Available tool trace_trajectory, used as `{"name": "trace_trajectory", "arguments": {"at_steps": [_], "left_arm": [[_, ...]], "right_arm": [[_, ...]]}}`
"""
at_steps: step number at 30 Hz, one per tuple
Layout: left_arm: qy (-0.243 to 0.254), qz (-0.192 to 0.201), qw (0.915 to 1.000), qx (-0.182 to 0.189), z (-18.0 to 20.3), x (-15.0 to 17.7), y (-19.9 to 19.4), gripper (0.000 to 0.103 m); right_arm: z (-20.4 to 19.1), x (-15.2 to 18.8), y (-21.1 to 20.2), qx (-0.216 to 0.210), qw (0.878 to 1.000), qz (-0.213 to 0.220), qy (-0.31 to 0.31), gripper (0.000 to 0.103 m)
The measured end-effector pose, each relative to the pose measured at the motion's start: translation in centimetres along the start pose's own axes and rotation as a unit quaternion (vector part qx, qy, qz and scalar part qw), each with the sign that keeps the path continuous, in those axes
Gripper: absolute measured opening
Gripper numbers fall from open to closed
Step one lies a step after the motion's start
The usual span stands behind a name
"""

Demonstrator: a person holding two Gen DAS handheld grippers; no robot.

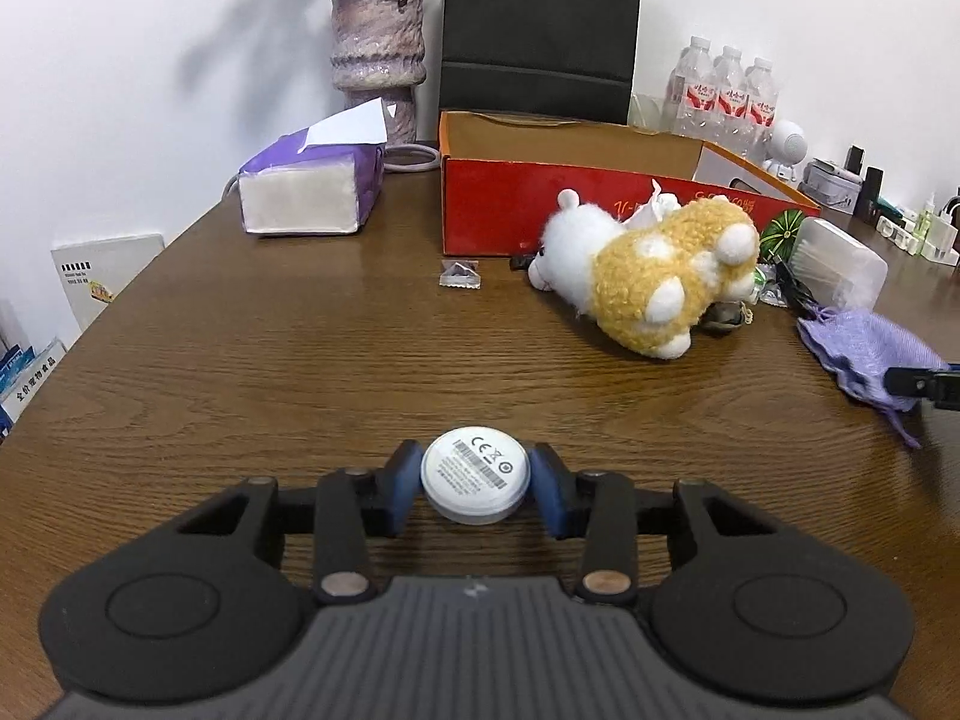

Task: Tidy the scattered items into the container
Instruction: 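Grasp the white round tin with the left tool while the right tool grasps the purple pouch, then carry the tin and pouch into the box and open both tools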

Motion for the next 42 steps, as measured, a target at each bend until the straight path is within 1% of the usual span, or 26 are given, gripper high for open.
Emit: {"name": "trace_trajectory", "arguments": {"at_steps": [1, 4, 7, 14, 20, 24, 28, 31, 36, 42], "left_arm": [[0.0, 0.002, 1.0, 0.0, 0.1, 0.0, 0.0, 0.041], [-0.006, 0.003, 1.0, 0.006, 0.2, -0.1, 0.0, 0.041], [-0.014, 0.008, 0.9997, 0.017, 0.2, -0.3, -0.3, 0.041], [-0.017, 0.045, 0.9986, 0.02, 0.2, -1.7, -1.4, 0.04], [-0.013, 0.073, 0.9968, 0.029, 0.6, -3.5, -2.5, 0.04], [-0.013, 0.097, 0.9945, 0.037, 0.9, -5.5, -3.2, 0.04], [-0.029, 0.115, 0.9912, 0.059, 0.9, -7.9, -3.2, 0.04], [-0.028, 0.133, 0.9888, 0.062, 1.1, -9.9, -3.3, 0.04], [-0.027, 0.16, 0.9846, 0.066, 1.2, -13.7, -2.6, 0.04], [-0.039, 0.175, 0.9814, 0.07, 0.8, -17.7, -0.2, 0.04]], "right_arm": [[-0.2, 0.1, -0.2, -0.007, 1.0, -0.001, -0.004, 0.017], [-0.7, 0.5, -0.6, -0.016, 1.0, 0.003, -0.014, 0.007], [-0.9, 0.6, -1.3, -0.022, 1.0, 0.015, -0.005, 0.005], [-1.0, -0.9, -3.9, -0.04, 0.998, 0.055, 0.009, 0.005], [-2.1, -2.2, -6.0, -0.058, 0.995, 0.086, 0.008, 0.005], [-2.9, -3.8, -7.1, -0.072, 0.992, 0.107, 0.006, 0.005], [-3.9, -5.7, -7.7, -0.086, 0.988, 0.126, 0.003, 0.005], [-4.6, -7.4, -7.8, -0.096, 0.985, 0.141, 0.003, 0.005], [-5.8, -10.3, -7.1, -0.108, 0.982, 0.156, 0.006, 0.005], [-7.3, -13.5, -5.0, -0.125, 0.979, 0.161, 0.015, 0.005]]}}
Point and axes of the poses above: each gripper's, at about its wrist camera, not at the fingertips, and y roughly the way its jaws point, z to its right, x to its underside, the point moved 7 cm from there along y, roughly the way its jaws point, and after that the axes turned 12 degrees about y, right-handed, at the moved point
